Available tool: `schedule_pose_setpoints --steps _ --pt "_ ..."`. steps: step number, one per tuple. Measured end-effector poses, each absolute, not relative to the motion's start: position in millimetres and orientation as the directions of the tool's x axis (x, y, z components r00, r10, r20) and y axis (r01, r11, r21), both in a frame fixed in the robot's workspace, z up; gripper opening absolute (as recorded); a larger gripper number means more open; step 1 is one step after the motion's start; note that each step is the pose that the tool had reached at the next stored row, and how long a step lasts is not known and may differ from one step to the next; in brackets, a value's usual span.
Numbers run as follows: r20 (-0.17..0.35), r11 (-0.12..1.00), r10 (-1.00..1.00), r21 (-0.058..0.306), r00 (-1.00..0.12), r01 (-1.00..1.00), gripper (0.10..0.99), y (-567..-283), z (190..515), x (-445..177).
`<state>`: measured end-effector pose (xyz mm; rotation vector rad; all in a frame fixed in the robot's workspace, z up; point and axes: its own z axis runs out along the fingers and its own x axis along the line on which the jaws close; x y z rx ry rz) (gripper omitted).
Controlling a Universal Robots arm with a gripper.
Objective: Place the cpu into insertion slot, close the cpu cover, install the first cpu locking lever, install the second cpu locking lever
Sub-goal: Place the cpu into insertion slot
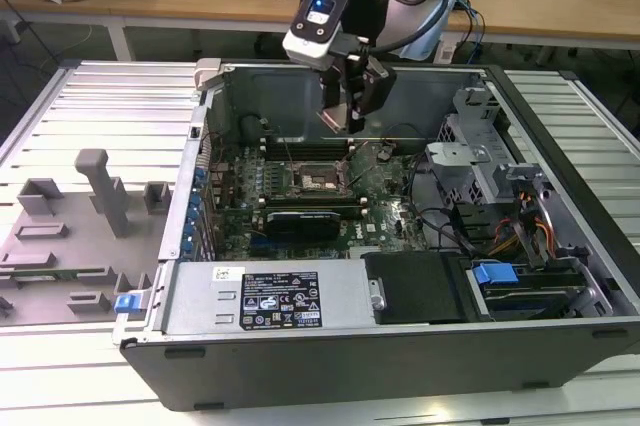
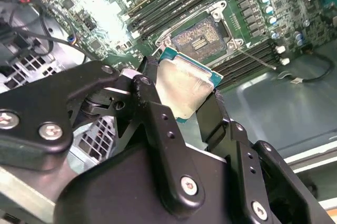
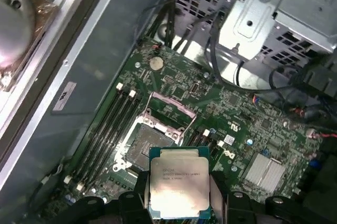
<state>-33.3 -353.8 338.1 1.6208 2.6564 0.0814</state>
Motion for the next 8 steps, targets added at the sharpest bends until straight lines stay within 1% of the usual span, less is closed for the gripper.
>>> schedule_pose_setpoints --steps 8 --pt "0.003 0.331 0.943 0.06 -0.332 0.942 0.541 -353.8 331.6 -33.4"
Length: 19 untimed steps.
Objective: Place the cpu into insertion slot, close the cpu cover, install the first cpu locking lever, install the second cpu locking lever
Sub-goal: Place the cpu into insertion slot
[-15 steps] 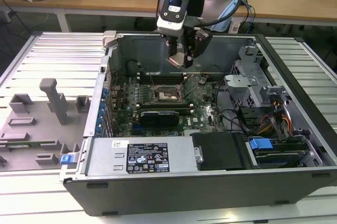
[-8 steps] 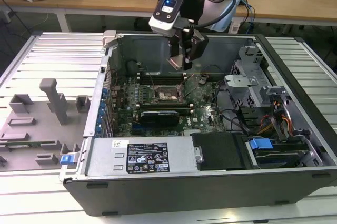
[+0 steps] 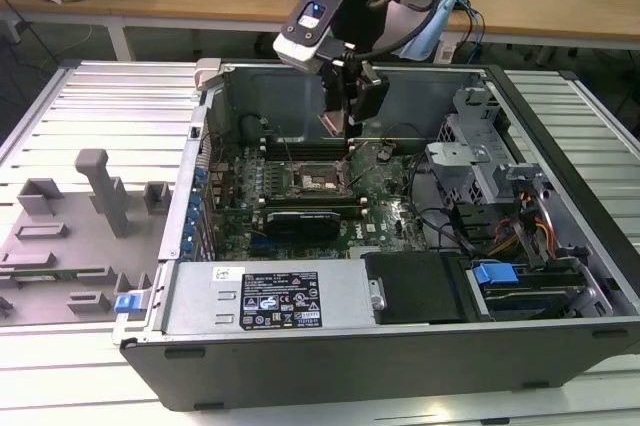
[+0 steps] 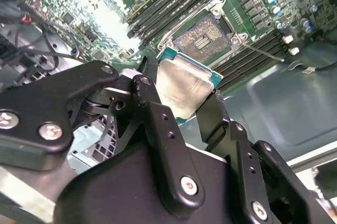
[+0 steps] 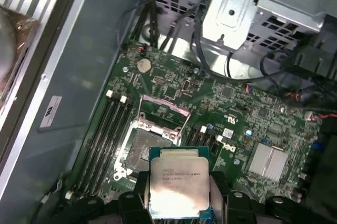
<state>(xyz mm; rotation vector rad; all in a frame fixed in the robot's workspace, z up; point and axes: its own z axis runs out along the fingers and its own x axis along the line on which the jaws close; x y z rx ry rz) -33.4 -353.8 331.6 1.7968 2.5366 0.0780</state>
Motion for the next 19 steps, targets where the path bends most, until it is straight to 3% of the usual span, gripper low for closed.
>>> schedule_pose_setpoints --steps 5,19 --pt "0.003 0.207 0.978 0.06 -0.208 0.976 0.541 -353.8 325.1 -33.4" --pt "0.002 0.078 0.997 0.059 -0.079 0.995 0.541 -350.5 303.2 -39.8"
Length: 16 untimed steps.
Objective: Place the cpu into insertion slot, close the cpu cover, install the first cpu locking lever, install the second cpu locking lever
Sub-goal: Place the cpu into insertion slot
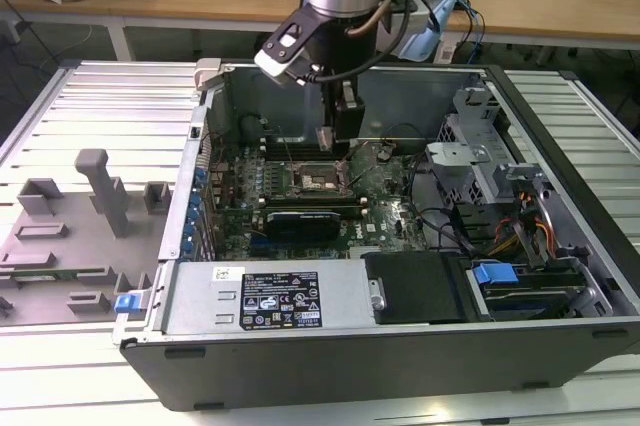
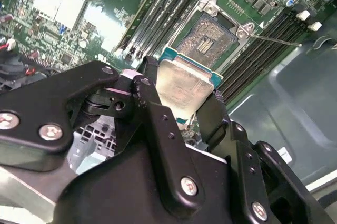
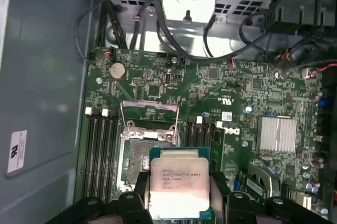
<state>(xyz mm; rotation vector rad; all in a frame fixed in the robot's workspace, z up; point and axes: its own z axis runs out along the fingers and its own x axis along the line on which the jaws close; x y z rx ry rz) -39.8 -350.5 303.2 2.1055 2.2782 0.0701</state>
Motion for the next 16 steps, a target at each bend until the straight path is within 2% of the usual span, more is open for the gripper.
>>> schedule_pose_setpoints --steps 10,16 --pt "0.002 0.054 0.999 0.061 -0.054 0.997 0.541 -345.6 280.4 -44.8" --pt "0.001 0.054 0.999 0.073 -0.054 0.996 0.541 -344.9 271.7 -48.5"
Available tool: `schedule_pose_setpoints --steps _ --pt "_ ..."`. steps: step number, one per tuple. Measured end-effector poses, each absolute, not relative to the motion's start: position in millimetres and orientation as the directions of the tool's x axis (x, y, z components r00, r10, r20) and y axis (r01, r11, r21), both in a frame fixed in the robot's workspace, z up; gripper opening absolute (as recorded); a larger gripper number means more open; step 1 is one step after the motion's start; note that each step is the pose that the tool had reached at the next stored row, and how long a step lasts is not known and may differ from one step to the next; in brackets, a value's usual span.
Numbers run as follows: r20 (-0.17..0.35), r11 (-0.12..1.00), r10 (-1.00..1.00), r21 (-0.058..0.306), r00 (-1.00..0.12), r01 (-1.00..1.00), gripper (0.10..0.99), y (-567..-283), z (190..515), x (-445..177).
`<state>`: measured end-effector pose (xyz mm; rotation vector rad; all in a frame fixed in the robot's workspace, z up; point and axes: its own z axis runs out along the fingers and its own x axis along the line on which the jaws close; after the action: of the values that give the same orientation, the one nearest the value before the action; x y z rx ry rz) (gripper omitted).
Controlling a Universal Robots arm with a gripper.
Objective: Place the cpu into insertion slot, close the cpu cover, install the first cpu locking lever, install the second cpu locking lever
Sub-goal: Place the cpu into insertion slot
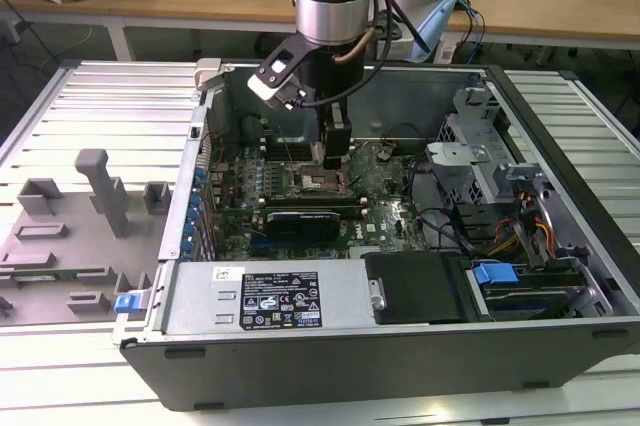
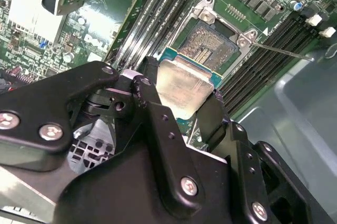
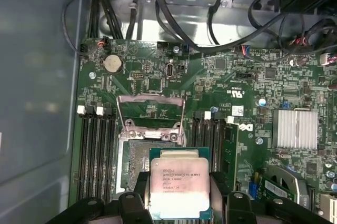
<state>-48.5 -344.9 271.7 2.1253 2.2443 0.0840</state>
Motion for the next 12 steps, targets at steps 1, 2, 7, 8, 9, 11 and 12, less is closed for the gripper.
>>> schedule_pose_setpoints --steps 1,2,7,8,9,11,12 --pt "0.001 0.054 0.999 0.075 -0.054 0.996 0.541 -344.6 270.6 -49.4" --pt "0.001 0.054 0.999 0.077 -0.055 0.996 0.541 -344.1 269.0 -50.3" --pt "-0.001 0.054 0.999 0.089 -0.054 0.995 0.541 -341.9 260.9 -53.2" --pt "-0.001 0.054 0.999 0.091 -0.054 0.994 0.541 -341.6 259.9 -53.6" --pt "-0.002 0.054 0.999 0.093 -0.054 0.994 0.541 -341.3 259.1 -53.8" --pt "-0.003 0.054 0.999 0.101 -0.054 0.993 0.541 -339.6 254.7 -55.4" --pt "-0.005 0.055 0.999 0.101 -0.054 0.993 0.541 -337.8 252.7 -56.0"
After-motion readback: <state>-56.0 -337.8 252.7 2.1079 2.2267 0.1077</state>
